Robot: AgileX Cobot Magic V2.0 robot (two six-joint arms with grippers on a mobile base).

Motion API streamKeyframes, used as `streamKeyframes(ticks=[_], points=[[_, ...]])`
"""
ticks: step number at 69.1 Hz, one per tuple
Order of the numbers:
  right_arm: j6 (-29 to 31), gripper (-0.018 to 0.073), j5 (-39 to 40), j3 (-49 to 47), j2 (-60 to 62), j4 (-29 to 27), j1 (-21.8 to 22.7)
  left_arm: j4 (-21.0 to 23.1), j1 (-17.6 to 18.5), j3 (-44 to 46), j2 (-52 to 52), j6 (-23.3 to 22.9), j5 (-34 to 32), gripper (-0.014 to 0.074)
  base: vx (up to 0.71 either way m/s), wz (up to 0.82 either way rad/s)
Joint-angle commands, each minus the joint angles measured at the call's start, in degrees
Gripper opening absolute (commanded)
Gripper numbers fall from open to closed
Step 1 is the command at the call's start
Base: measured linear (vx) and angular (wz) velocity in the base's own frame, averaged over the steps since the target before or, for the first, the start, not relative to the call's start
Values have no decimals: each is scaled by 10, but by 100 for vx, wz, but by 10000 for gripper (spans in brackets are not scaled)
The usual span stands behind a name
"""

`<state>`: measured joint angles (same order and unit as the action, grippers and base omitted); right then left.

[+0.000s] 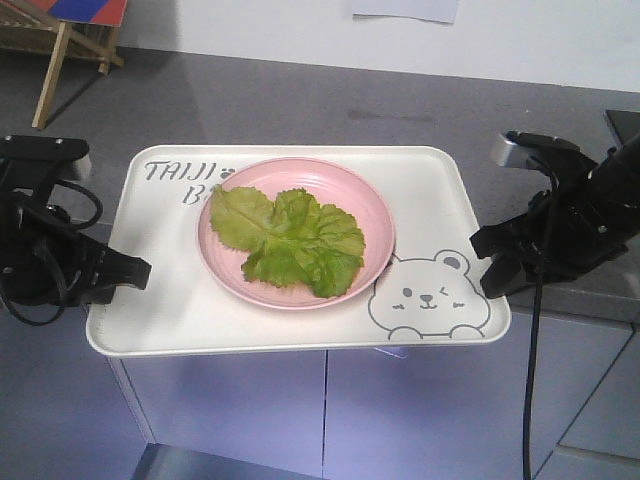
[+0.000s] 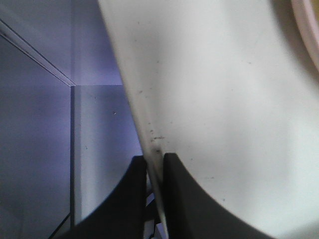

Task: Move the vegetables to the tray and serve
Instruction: 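Hold the tray with both grippers while the base turns and drives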

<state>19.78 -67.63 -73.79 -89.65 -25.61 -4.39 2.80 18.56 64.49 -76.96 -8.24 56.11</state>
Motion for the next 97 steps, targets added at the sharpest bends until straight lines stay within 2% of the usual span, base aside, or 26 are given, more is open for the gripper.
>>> streamKeyframes(ticks=[1,97], points=[[29,-3,-16,-16,25,-97,-14,60,11,24,20,13,-58,-6,12,1],[29,-3,-16,-16,25,-97,-14,60,11,24,20,13,-58,-6,9,-8]])
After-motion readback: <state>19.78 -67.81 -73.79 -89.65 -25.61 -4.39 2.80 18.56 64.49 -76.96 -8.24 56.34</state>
